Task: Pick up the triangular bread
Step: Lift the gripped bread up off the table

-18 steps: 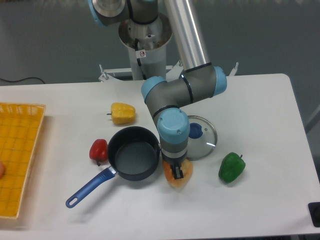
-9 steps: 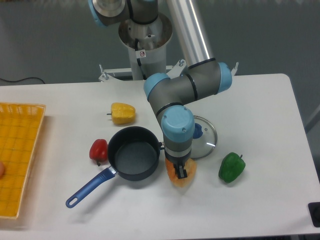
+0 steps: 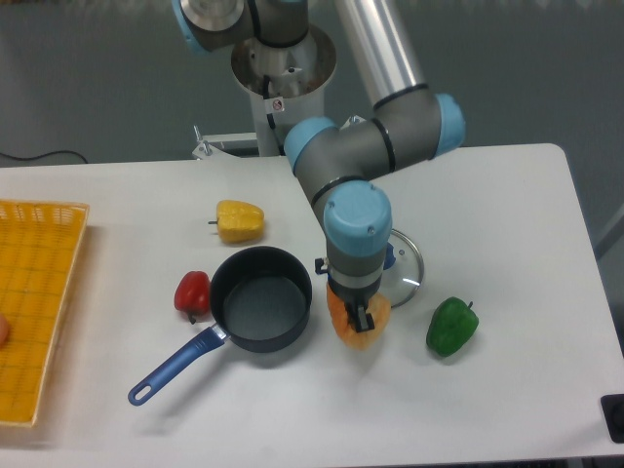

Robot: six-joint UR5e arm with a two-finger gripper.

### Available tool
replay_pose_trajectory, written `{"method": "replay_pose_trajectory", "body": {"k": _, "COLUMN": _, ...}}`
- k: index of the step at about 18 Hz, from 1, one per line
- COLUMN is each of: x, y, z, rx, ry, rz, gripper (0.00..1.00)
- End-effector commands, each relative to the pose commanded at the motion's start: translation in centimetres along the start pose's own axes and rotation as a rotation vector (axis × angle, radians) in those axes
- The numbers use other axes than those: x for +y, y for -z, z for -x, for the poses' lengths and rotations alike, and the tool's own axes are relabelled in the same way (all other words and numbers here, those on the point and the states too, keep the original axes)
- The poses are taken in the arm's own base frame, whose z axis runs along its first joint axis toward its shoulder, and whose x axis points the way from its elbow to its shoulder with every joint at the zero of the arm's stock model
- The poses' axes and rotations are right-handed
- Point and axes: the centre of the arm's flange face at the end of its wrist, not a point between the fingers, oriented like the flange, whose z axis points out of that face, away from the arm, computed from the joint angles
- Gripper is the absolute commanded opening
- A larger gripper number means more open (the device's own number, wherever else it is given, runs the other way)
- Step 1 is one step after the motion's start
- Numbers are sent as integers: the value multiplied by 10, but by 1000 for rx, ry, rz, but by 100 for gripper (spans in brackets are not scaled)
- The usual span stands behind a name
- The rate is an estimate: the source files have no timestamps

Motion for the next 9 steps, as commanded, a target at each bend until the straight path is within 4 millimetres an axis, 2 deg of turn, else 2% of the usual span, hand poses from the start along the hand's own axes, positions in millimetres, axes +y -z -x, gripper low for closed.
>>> {"method": "replay_pose_trajectory", "body": {"k": 6, "x": -4, "y": 15, "z": -8, "rx": -1, "ry": 45, "rz": -7, "gripper": 39}}
{"method": "replay_pose_trajectory", "body": {"k": 9, "x": -6, "y": 13, "z": -10, "rx": 5, "ry": 49, "rz": -8, "gripper": 39}}
